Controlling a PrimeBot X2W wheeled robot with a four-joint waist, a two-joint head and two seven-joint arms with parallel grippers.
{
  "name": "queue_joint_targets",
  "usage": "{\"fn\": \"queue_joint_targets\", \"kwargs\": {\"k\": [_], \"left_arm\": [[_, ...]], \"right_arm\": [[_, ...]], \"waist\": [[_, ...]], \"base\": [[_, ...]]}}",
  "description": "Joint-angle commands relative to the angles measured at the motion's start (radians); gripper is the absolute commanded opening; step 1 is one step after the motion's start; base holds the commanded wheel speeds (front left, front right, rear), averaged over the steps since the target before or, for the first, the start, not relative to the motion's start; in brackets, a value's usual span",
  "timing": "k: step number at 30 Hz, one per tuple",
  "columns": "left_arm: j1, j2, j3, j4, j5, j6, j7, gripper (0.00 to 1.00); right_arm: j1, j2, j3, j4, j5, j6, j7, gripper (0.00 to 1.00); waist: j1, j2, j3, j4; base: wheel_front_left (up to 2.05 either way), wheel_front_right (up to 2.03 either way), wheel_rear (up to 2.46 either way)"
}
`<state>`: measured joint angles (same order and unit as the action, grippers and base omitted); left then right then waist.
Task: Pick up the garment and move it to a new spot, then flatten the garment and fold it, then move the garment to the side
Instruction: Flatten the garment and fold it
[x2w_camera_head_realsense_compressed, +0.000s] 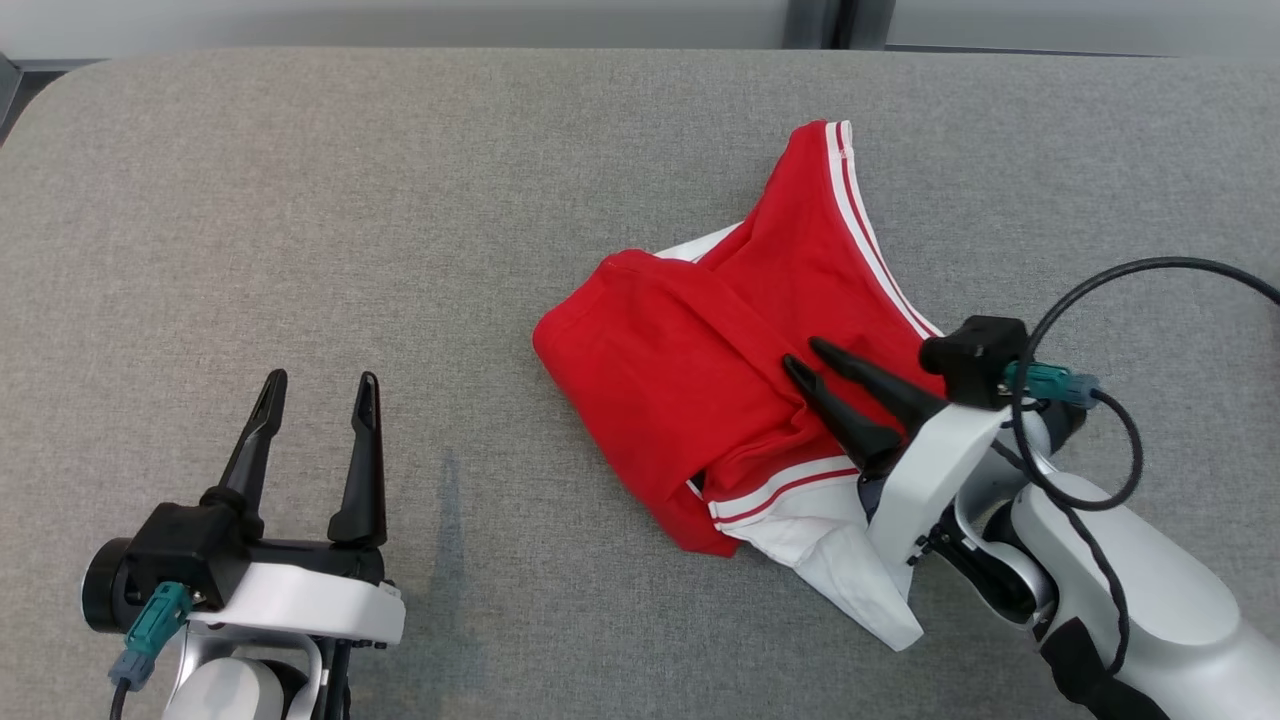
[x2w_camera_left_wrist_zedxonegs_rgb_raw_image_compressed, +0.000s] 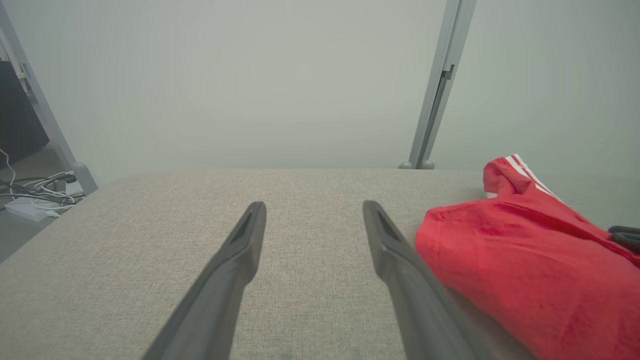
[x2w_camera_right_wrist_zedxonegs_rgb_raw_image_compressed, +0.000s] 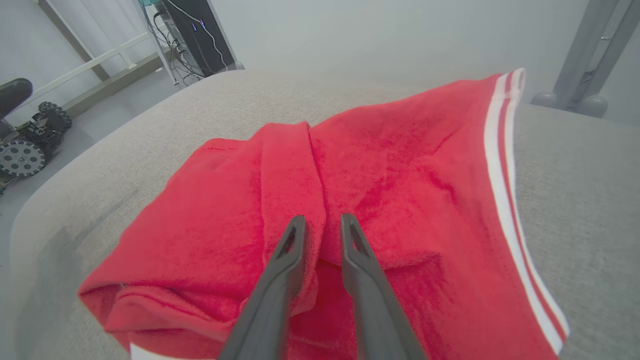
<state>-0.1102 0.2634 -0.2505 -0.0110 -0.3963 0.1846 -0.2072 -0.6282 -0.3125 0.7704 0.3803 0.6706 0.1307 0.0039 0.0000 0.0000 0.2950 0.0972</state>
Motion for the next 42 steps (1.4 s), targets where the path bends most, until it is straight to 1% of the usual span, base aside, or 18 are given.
{"fn": "queue_joint_targets", "kwargs": {"k": [1,5,8,11,17,22,27,32,42], "left_arm": [[-0.015,0.004,0.0,0.001,0.002,-0.004,-0.003,1.0],[-0.009,0.01,0.005,0.002,-0.002,0.003,-0.005,1.0],[0.003,0.013,0.011,0.001,-0.007,0.01,-0.006,1.0],[0.017,0.017,0.017,-0.004,-0.01,0.016,-0.004,1.0],[0.034,0.029,0.019,-0.017,-0.01,0.025,0.004,1.0],[0.062,0.04,0.013,-0.025,-0.008,0.029,0.016,1.0],[0.095,0.05,0.013,-0.037,-0.01,0.038,0.027,1.0],[0.118,0.059,0.015,-0.052,-0.014,0.047,0.037,1.0],[0.111,0.065,0.013,-0.068,-0.012,0.057,0.047,1.0]], "right_arm": [[0.021,-0.002,-0.025,0.012,0.003,0.0,-0.027,1.0],[0.07,0.006,-0.119,0.019,-0.014,0.0,-0.116,1.0],[0.122,0.009,-0.222,0.024,-0.048,0.0,-0.185,1.0],[0.175,0.02,-0.335,0.011,-0.103,0.0,-0.227,1.0],[0.279,0.059,-0.539,-0.066,-0.245,0.0,-0.253,1.0],[0.387,0.105,-0.652,-0.142,-0.341,0.0,-0.211,1.0],[0.466,0.138,-0.709,-0.208,-0.379,0.0,-0.172,1.0],[0.509,0.164,-0.736,-0.262,-0.396,0.0,-0.137,1.0],[0.525,0.173,-0.749,-0.312,-0.409,0.0,-0.112,1.0]], "waist": [[0.0,0.0,-0.001,-0.001],[0.0,0.0,-0.012,-0.008],[0.0,0.0,-0.028,-0.017],[0.0,0.0,-0.045,-0.031],[0.0,0.0,-0.079,-0.06],[0.0,0.0,-0.125,-0.085],[0.0,0.0,-0.153,-0.1],[0.0,0.0,-0.162,-0.109],[0.0,0.0,-0.157,-0.111]], "base": [[0.0,0.0,0.0],[0.0,0.0,0.0],[0.0,0.0,0.0],[0.0,0.0,0.0],[0.0,0.0,0.0],[0.0,0.0,0.0],[0.0,0.0,0.0],[0.0,0.0,0.0],[0.0,0.0,0.0]]}}
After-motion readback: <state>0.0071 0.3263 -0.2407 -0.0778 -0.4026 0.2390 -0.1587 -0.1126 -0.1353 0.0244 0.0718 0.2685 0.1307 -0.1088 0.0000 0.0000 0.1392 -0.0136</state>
